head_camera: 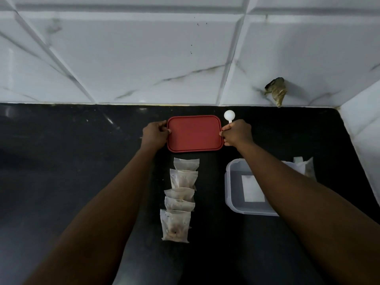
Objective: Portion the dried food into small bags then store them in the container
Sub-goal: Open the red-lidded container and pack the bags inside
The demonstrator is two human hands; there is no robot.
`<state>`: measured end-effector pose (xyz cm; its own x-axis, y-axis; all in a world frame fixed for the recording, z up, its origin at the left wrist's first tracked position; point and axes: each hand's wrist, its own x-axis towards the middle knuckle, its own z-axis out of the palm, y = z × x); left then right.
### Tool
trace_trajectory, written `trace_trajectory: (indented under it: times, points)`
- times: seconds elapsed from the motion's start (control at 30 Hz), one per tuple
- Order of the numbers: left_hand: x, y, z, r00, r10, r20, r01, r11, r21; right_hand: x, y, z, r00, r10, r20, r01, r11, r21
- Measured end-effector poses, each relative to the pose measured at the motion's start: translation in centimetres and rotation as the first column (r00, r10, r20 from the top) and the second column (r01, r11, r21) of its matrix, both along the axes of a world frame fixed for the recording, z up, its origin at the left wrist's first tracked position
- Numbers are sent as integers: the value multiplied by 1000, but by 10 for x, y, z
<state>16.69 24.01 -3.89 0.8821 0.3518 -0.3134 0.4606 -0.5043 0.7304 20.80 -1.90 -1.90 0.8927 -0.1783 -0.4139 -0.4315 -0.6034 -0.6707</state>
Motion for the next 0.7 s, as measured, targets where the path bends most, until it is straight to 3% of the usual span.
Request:
trace_trajectory:
  times: [0.2,0.33,0.47,0.7]
  points:
    - [-22,-13,31,996,-50,71,40,989,141,-24,-4,27,986,77,148,-75,997,-23]
    - [-56,-28,55,985,-147,94,135,984,117,-58,-6,52,963,149,225,-164,985,52]
    - [-92,-35,69,958,-284,33,281,957,78,-98,2,69,910,322,261,-340,940,26]
    - [-148,-35,82,960,-260,105,253,965,72,-158,16,72,813,418,406,-441,896,-40]
